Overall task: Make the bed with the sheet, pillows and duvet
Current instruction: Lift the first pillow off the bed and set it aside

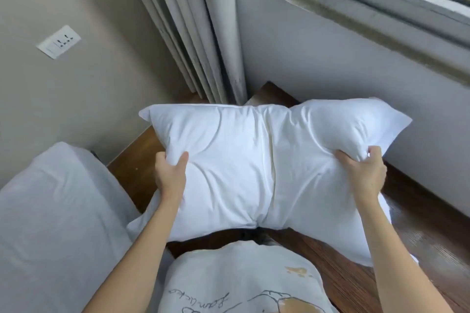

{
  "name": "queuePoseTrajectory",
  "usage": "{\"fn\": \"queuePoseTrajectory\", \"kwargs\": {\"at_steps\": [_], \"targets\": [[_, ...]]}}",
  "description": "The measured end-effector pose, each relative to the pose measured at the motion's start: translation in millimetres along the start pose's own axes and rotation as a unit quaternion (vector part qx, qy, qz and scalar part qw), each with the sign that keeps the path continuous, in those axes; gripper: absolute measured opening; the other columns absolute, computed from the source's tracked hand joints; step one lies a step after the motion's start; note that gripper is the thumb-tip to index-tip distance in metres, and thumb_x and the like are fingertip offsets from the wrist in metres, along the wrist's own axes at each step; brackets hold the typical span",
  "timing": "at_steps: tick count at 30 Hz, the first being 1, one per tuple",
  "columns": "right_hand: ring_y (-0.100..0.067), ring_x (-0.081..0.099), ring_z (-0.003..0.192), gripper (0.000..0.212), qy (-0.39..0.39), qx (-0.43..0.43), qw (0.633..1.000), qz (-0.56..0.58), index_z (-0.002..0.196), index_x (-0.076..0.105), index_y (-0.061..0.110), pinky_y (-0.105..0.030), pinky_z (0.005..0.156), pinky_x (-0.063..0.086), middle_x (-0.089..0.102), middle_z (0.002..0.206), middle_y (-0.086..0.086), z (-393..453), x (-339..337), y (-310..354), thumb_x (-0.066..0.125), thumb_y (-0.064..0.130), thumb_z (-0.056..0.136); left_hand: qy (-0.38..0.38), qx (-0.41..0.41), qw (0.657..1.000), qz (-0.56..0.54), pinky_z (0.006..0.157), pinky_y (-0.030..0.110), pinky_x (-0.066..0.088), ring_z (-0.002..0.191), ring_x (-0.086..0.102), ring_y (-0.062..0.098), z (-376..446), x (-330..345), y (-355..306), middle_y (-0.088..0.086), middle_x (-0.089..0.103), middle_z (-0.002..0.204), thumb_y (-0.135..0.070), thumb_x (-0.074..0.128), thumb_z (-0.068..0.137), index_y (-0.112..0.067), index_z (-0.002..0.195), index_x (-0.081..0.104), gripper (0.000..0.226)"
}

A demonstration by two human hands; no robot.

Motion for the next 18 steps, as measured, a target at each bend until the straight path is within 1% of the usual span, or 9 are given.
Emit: {"fn": "queuePoseTrajectory", "kwargs": {"at_steps": [2,3,5,6,7,9,12,15,18], "targets": [[-0.034,0.053,0.083,0.057,-0.021,0.023,0.999,-0.04,0.106,0.043,0.011,-0.036,0.067,0.039,0.057,0.088,-0.011,25,6,1,0.074,0.047,0.075,0.078,-0.018,0.996,0.05,0.074,0.031,0.042,0.089,0.056,0.021,33,32,-1,0.0,0.056,0.097,-0.028,0.068,0.087,-0.011,0.105,0.047,0.033],[-0.036,0.055,0.089,0.057,-0.02,0.036,0.997,-0.061,0.111,0.043,0.01,-0.038,0.07,0.042,0.059,0.094,-0.013,36,10,-4,0.073,0.045,0.076,0.129,-0.036,0.987,0.089,0.078,0.033,0.043,0.096,0.056,0.023,47,48,3,0.002,0.057,0.107,-0.028,0.069,0.086,-0.011,0.113,0.047,0.039],[-0.039,0.052,0.109,0.06,0.01,0.062,0.993,-0.103,0.124,0.045,0.008,-0.045,0.084,0.045,0.057,0.117,-0.018,52,19,-16,0.072,0.035,0.078,0.233,-0.056,0.954,0.178,0.093,0.038,0.045,0.115,0.053,0.029,70,79,12,0.01,0.051,0.131,-0.025,0.072,0.083,-0.01,0.136,0.04,0.064],[-0.04,0.047,0.118,0.063,0.031,0.07,0.99,-0.121,0.131,0.044,0.008,-0.047,0.091,0.044,0.052,0.127,-0.02,56,24,-21,0.072,0.032,0.08,0.278,-0.05,0.934,0.218,0.1,0.039,0.042,0.123,0.048,0.032,77,94,15,0.014,0.045,0.14,-0.024,0.073,0.084,-0.009,0.143,0.034,0.073],[-0.04,0.043,0.123,0.066,0.05,0.07,0.987,-0.136,0.137,0.041,0.008,-0.048,0.095,0.042,0.048,0.133,-0.022,58,29,-25,0.071,0.031,0.082,0.314,-0.041,0.917,0.244,0.104,0.036,0.039,0.129,0.044,0.033,79,107,14,0.016,0.04,0.145,-0.023,0.071,0.085,-0.008,0.147,0.03,0.076],[-0.037,0.042,0.125,0.067,0.072,0.057,0.983,-0.157,0.141,0.039,0.009,-0.047,0.095,0.042,0.045,0.137,-0.021,52,37,-28,0.069,0.032,0.085,0.369,-0.025,0.892,0.26,0.107,0.033,0.035,0.134,0.039,0.031,77,131,13,0.016,0.035,0.149,-0.023,0.068,0.089,-0.009,0.15,0.026,0.075],[-0.034,0.039,0.128,0.06,0.089,0.056,0.982,-0.159,0.14,0.042,0.012,-0.045,0.094,0.042,0.043,0.14,-0.016,29,42,-33,0.065,0.032,0.089,0.406,0.007,0.868,0.286,0.11,0.037,0.035,0.137,0.037,0.03,70,154,10,0.015,0.032,0.152,-0.027,0.063,0.092,-0.013,0.151,0.025,0.072],[-0.032,0.038,0.13,0.056,0.094,0.092,0.98,-0.146,0.14,0.042,0.012,-0.044,0.096,0.041,0.042,0.141,-0.015,5,39,-46,0.061,0.032,0.092,0.444,0.077,0.827,0.335,0.106,0.038,0.038,0.132,0.041,0.029,57,172,4,0.014,0.039,0.146,-0.029,0.061,0.093,-0.014,0.148,0.031,0.065],[-0.032,0.043,0.126,0.053,0.087,0.137,0.98,-0.117,0.139,0.043,0.012,-0.041,0.095,0.04,0.045,0.139,-0.015,-26,34,-58,0.06,0.031,0.093,0.494,0.155,0.777,0.359,0.101,0.034,0.04,0.126,0.048,0.026,34,185,-3,0.01,0.046,0.141,-0.027,0.06,0.093,-0.015,0.143,0.038,0.056]]}}
Point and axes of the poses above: each hand's wrist, its own z-axis towards the middle knuckle, its own x-axis out of the palm, y = z × x, the point moved 3 cm from there along z, towards the middle knuckle
